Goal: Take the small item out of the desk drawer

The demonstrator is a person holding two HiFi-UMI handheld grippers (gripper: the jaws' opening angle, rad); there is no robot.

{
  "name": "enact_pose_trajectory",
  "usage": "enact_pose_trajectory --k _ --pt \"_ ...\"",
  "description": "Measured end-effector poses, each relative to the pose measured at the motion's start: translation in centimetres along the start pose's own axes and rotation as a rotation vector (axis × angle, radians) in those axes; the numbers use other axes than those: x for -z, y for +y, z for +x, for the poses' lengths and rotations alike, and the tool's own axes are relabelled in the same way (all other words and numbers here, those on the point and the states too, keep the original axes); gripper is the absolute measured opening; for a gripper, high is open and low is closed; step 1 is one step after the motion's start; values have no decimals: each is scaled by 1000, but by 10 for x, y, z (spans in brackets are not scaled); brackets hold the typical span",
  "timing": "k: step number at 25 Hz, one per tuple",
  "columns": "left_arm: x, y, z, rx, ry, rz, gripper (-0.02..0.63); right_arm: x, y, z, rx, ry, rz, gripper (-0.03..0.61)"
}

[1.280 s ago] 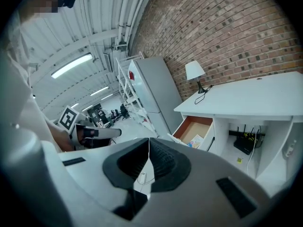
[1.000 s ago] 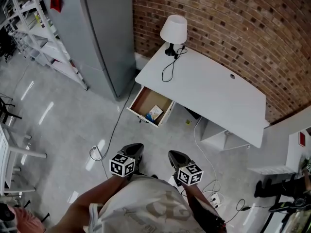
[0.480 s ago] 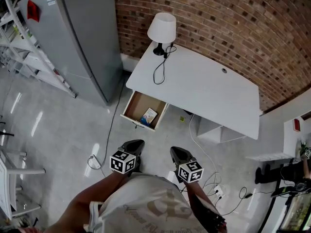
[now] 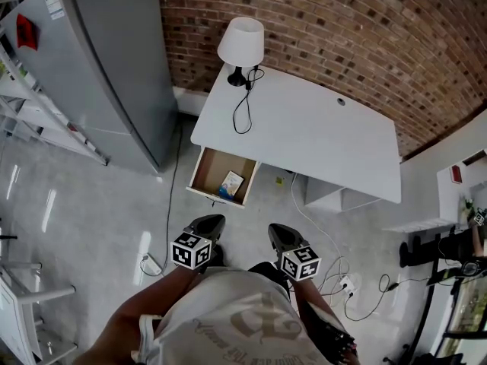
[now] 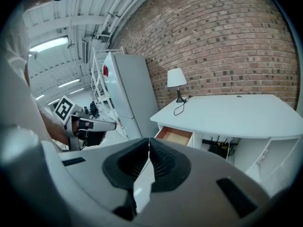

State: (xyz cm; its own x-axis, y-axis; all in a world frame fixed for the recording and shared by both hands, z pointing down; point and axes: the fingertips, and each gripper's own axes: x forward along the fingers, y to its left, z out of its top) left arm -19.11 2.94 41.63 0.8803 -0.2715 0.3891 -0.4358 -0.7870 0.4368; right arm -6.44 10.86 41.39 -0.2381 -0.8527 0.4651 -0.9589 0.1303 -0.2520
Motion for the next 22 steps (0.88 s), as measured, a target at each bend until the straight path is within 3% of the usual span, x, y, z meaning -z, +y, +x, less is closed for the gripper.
enact_pose_trajectory --k 9,22 --pt "-10 36 -11 16 0 -10 15 -15 12 25 42 -4 -3 6" --pt "-6 63 -7 -27 14 -54 15 -16 8 60 -7 43 15 6"
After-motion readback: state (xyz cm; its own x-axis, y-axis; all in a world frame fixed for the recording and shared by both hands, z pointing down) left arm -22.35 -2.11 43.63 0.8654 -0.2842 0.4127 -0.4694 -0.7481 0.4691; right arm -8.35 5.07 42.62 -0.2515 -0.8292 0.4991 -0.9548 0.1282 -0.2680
